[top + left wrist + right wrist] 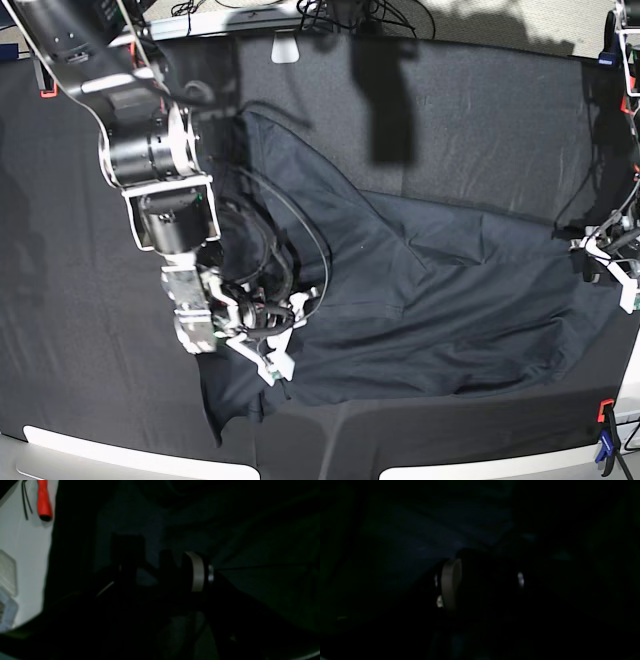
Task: Layout the t-shirt on the table in an organized manner, then fold the t-shirt properly
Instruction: 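Drag the grasped fabric with the right gripper to reposition the shirt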
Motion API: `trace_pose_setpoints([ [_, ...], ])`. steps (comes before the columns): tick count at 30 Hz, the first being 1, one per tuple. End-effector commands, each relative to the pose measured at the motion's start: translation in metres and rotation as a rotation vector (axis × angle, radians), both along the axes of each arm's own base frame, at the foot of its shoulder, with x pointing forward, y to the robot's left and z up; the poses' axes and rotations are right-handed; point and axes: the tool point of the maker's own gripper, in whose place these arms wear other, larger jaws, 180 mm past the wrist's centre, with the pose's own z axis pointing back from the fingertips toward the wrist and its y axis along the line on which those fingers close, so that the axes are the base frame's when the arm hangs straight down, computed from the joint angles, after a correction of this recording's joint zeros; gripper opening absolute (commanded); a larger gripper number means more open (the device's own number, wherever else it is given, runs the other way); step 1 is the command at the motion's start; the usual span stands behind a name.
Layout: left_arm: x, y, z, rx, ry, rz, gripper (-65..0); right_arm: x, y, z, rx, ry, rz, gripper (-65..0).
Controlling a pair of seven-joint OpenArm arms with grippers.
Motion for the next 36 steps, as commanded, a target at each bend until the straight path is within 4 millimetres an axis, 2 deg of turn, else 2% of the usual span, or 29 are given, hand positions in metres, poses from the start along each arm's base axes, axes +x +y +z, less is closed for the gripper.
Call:
trace_pose_setpoints([
  [1, 0.011, 0.008, 0.023, 0.025, -0.065, 0.001, -37.4, 0.013, 0.011, 0.021, 0.029, -0.038, 0.021, -38.5],
  [4, 0.011, 0.008, 0.023, 0.025, -0.065, 0.001, -37.4, 0.011, 0.021, 0.022, 0.043, -0.036, 0.036, -38.7],
  [6, 0.011, 0.008, 0.023, 0.025, -0.065, 0.001, -37.4, 0.011, 0.027, 0.023, 0.05, -0.037, 0.043, -41.5],
  [11, 0.011, 0.008, 0.023, 0.025, -0.065, 0.001, -37.4, 0.017, 0.03, 0.028, 0.074, -0.075, 0.033, -57.3],
  [14, 0.011, 0.008, 0.023, 0.025, -0.064, 0.001, -37.4, 0.022, 0.025, 0.03, 0.04, -0.107, 0.044, -62.8],
  [23, 0.011, 0.008, 0.023, 0.025, -0.064, 0.001, -37.4, 0.044, 0.03, 0.073, 0.019, -0.249, 0.071, -63.0],
  [26, 0.011, 0.008, 0.023, 0.025, -0.065, 0.001, -37.4, 0.043, 0.029, 0.073, 0.009, -0.24, 0.075, -62.8],
  [31, 0.011, 0.008, 0.023, 0.025, -0.065, 0.001, -37.4, 0.04, 0.032, 0.073, 0.03, -0.22, 0.072, -56.4],
  [36, 0.011, 0.009, 0.022, 0.025, -0.061, 0.001, -37.4, 0.04, 0.033, 0.074, 0.041, -0.216, 0.071, -56.3],
])
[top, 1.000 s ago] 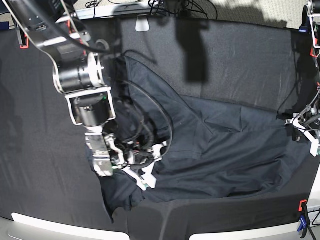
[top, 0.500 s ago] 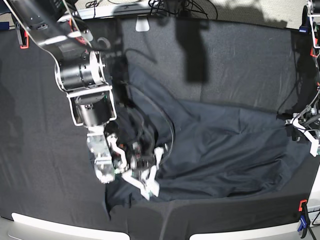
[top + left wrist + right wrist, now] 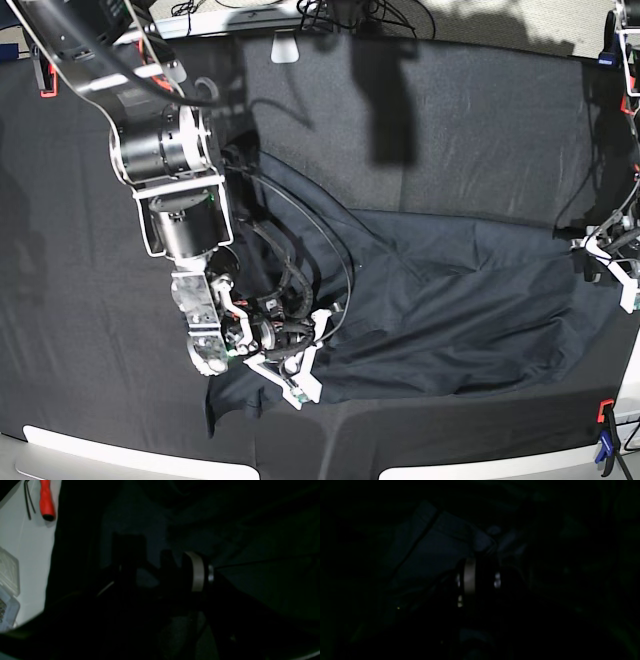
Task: Layout the t-shirt on the table in an organized manner, then fold the t-shirt properly
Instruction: 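Drag the grasped fabric with the right gripper to reposition the shirt, then lift the shirt fabric with the right gripper and pull it toward its base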
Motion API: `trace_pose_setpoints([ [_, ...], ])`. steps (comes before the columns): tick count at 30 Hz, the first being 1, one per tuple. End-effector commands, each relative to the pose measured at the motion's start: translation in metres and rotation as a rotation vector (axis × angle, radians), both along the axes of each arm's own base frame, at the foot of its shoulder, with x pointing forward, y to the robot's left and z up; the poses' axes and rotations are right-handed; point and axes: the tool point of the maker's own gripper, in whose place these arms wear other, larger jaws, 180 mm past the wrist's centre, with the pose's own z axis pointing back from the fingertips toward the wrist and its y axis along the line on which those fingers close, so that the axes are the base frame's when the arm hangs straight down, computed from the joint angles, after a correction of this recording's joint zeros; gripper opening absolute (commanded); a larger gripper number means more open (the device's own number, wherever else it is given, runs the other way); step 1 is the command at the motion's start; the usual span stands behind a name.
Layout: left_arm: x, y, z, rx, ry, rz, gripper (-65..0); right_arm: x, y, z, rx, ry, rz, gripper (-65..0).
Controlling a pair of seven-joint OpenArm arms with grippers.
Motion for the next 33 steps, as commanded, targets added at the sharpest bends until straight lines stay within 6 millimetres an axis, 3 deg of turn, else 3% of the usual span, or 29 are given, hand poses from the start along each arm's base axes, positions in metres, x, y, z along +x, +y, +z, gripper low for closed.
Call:
trace_pose_setpoints([
  [1, 0.011, 0.009, 0.023, 0.025, -0.062, 0.002, -37.4, 0.019, 0.006, 0.029, 0.036, -0.071, 0.005, -56.3],
  [4, 0.011, 0.009, 0.023, 0.025, -0.062, 0.002, -37.4, 0.019, 0.007, 0.029, 0.036, -0.072, 0.005, -58.7],
  [7, 0.011, 0.009, 0.023, 0.025, -0.062, 0.002, -37.4, 0.019, 0.007, 0.03, 0.037, -0.074, 0.005, -65.0],
  [10, 0.011, 0.009, 0.023, 0.027, -0.061, 0.002, -37.4, 0.021, 0.007, 0.034, 0.039, -0.081, 0.005, -65.0],
  [19, 0.01, 0.012, 0.022, 0.057, -0.054, 0.0, -37.4, 0.004, 0.037, 0.089, 0.111, -0.116, 0.174, -65.0],
  [24, 0.01, 0.012, 0.022, 0.058, -0.054, 0.0, -37.4, -0.034, 0.052, 0.073, 0.12, -0.024, 0.259, -65.0],
  [29, 0.01, 0.012, 0.022, 0.059, -0.054, 0.0, -37.4, -0.095, 0.073, 0.049, 0.124, 0.01, 0.369, -65.0],
  [33, 0.011, 0.012, 0.023, 0.059, -0.058, -0.001, -37.4, -0.144, 0.073, 0.046, 0.123, -0.047, 0.423, -65.0],
])
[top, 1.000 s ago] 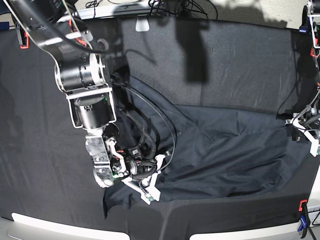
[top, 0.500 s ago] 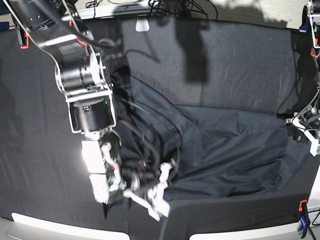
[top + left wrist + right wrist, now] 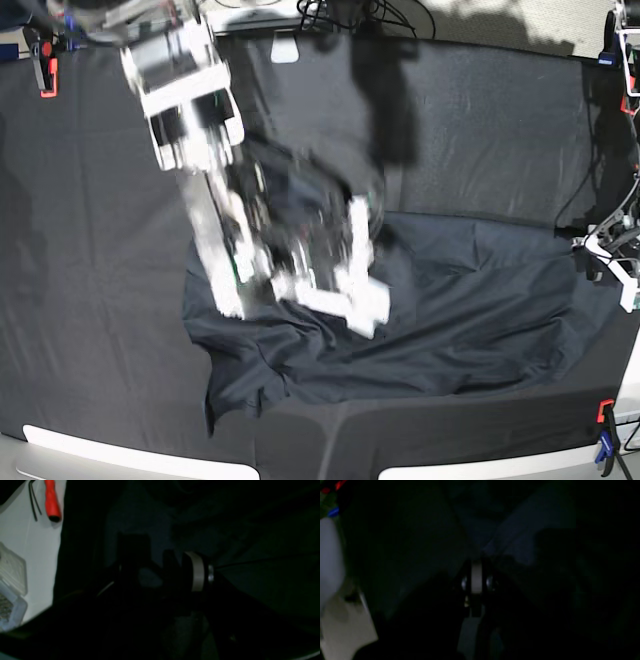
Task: Layout the t-shirt on the table in an organized manner, then fold the t-shirt properly
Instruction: 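Lift the shirt fabric with the right gripper and pull it toward its base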
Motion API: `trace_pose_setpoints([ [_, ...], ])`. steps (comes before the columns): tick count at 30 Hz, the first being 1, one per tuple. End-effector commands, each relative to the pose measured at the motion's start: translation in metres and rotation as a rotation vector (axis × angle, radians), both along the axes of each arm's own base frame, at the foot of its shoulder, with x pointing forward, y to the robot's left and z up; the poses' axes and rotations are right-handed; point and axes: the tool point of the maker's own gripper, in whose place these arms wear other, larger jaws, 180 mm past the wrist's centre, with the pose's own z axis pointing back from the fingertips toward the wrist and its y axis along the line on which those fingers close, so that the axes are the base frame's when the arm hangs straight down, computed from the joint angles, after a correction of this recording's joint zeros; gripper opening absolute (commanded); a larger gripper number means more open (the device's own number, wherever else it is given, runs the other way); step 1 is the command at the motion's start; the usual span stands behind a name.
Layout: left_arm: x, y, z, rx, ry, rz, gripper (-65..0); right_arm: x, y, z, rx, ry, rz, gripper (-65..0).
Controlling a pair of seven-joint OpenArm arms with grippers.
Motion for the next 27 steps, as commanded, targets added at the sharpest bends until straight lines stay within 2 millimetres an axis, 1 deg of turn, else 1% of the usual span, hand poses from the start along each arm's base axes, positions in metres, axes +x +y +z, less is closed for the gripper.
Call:
trace_pose_setpoints([
  [1, 0.012, 0.008, 0.024, 0.021, -0.068, 0.0, -37.4, -0.001, 0.001, 0.018, 0.041, -0.057, 0.012, -65.0],
  [4, 0.012, 0.008, 0.024, 0.021, -0.069, 0.001, -37.4, -0.039, -0.014, 0.014, 0.03, -0.076, 0.023, -65.0],
  [8, 0.012, 0.008, 0.024, 0.021, -0.069, 0.0, -37.4, -0.1, -0.033, 0.001, 0.015, -0.029, 0.03, -65.0],
  [10, 0.012, 0.008, 0.024, 0.021, -0.069, 0.0, -37.4, -0.128, -0.043, 0.001, 0.011, -0.01, 0.021, -65.0],
  [12, 0.012, 0.008, 0.024, 0.021, -0.068, 0.0, -37.4, -0.151, -0.053, 0.005, 0.009, 0.001, 0.001, -65.0],
  [15, 0.012, 0.008, 0.024, 0.021, -0.067, 0.0, -37.4, -0.177, -0.069, 0.015, 0.004, 0.013, -0.047, -65.0],
  [18, 0.012, 0.008, 0.024, 0.021, -0.067, 0.001, -37.4, -0.202, -0.085, 0.018, -0.016, 0.053, -0.105, -65.0],
  [23, 0.011, 0.008, 0.023, 0.021, -0.06, 0.002, -37.4, -0.249, -0.109, 0.009, -0.072, 0.181, -0.18, -65.0],
  [27, 0.011, 0.008, 0.023, 0.021, -0.06, 0.001, -37.4, -0.273, -0.132, 0.003, -0.118, 0.254, -0.252, -65.0],
])
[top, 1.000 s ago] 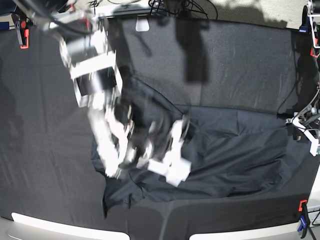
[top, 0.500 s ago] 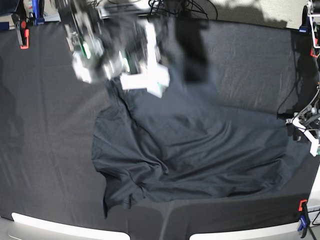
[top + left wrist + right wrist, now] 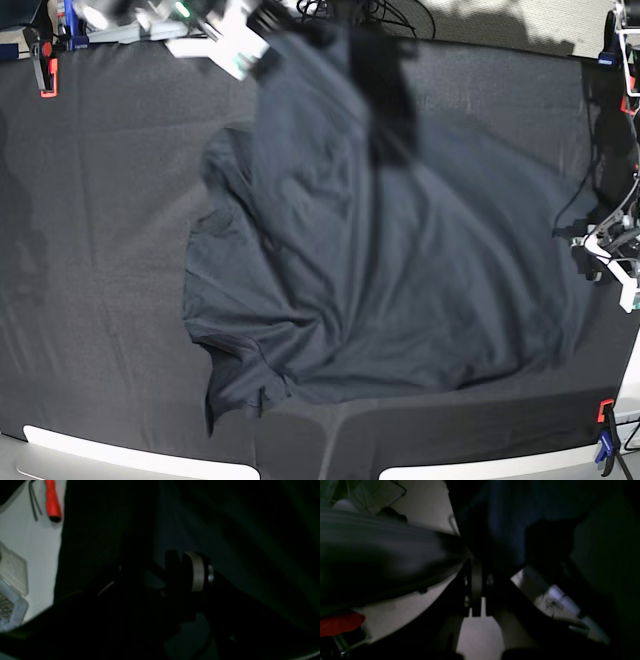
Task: Layout the t-shirt on the table in an organized manner, then fold the t-shirt properly
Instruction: 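Lift the shirt fabric with the right gripper and pull it toward its base, then grasp the shirt edge near the left gripper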
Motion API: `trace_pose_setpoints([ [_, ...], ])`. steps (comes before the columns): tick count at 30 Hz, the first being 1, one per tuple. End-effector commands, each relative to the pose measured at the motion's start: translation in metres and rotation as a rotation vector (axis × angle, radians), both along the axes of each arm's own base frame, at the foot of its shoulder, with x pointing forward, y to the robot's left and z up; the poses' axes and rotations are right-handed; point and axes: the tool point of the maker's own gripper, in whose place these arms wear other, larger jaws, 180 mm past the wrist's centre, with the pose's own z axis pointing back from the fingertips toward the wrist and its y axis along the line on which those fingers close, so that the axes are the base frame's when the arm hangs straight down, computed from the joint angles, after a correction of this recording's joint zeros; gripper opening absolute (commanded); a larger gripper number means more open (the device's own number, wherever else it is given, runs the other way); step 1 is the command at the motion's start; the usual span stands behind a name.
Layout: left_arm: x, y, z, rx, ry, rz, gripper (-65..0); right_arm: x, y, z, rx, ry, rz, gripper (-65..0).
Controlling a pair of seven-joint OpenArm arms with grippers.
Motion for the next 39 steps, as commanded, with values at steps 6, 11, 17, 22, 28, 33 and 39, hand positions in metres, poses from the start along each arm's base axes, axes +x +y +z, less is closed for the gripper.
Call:
trace_pose_setpoints([
  [6, 0.011, 0.009, 0.023, 0.023, -0.063, 0.002, -37.4, -0.021, -0.041, 0.002, -0.101, 0.051, -0.088, -65.0],
  [11, 0.011, 0.011, 0.024, 0.028, -0.062, 0.002, -37.4, -0.024, -0.065, 0.01, -0.113, 0.061, -0.175, -65.0],
  [17, 0.009, 0.025, 0.032, 0.066, -0.058, 0.004, -37.4, -0.016, -0.085, 0.019, -0.12, 0.043, -0.243, -65.0],
  [22, -0.008, 0.029, 0.02, 0.066, 0.075, -0.045, -37.4, -0.012, -0.086, 0.023, -0.105, 0.029, -0.261, -65.0],
  [28, -0.057, 0.021, -0.027, 0.036, 0.233, -0.11, -37.0, -0.011, -0.087, 0.023, -0.105, 0.028, -0.26, -65.0],
  [33, -0.087, 0.035, -0.045, 0.066, 0.291, -0.084, -37.0, -0.01, -0.087, 0.023, -0.104, 0.023, -0.26, -65.0],
  [39, -0.11, 0.073, -0.036, 0.053, 0.271, 0.039, -37.0, 0.001, -0.087, 0.023, -0.107, -0.005, -0.258, -65.0],
])
